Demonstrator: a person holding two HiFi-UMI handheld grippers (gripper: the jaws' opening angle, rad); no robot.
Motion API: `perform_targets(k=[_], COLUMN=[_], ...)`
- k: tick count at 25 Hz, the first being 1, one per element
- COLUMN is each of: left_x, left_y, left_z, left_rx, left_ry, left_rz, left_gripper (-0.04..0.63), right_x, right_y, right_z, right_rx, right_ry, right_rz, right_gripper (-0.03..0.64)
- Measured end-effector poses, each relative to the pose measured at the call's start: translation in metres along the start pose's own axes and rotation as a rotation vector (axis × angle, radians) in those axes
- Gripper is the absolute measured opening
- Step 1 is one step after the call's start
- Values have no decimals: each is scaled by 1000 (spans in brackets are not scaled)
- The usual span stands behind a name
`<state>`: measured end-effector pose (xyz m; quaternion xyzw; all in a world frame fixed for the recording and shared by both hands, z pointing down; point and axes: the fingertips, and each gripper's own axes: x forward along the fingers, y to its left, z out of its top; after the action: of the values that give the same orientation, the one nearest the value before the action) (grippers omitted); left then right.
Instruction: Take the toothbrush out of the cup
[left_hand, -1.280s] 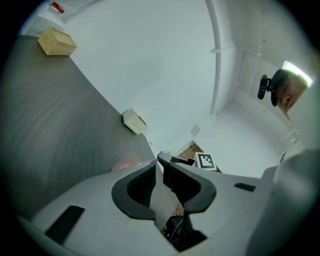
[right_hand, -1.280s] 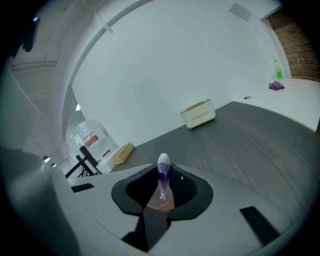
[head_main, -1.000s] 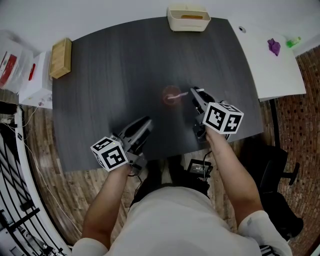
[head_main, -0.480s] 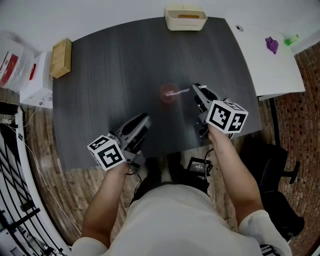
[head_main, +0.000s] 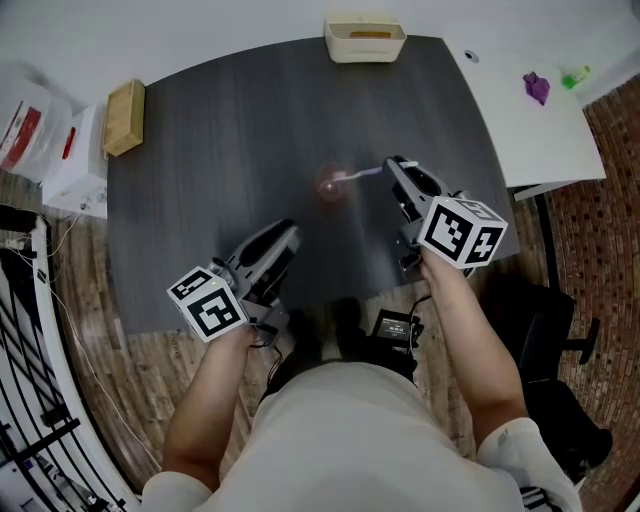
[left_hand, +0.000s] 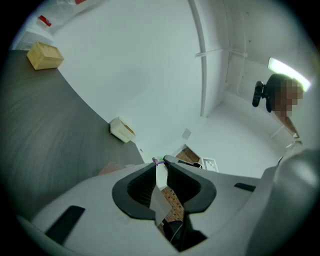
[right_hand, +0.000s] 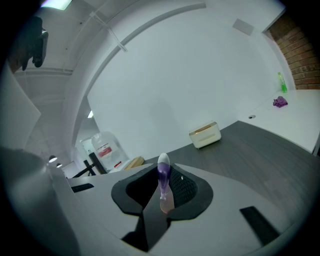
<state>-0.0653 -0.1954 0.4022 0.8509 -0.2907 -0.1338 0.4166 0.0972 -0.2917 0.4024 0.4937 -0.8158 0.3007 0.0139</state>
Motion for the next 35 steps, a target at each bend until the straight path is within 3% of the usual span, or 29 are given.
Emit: perform_targets(k=[18, 35], left_x=[-17, -47], left_y=[-57, -108], left_z=[23, 31], left_rx=[74, 109], left_ry=[-49, -99], left_rz=[-71, -114], left_gripper=[78, 78], right_x=[-63, -142], right_y=[51, 80], right_z=[60, 92], right_rx=[-45, 8], right_ry=[-147, -271], right_rz=[80, 160], right_gripper=[72, 72])
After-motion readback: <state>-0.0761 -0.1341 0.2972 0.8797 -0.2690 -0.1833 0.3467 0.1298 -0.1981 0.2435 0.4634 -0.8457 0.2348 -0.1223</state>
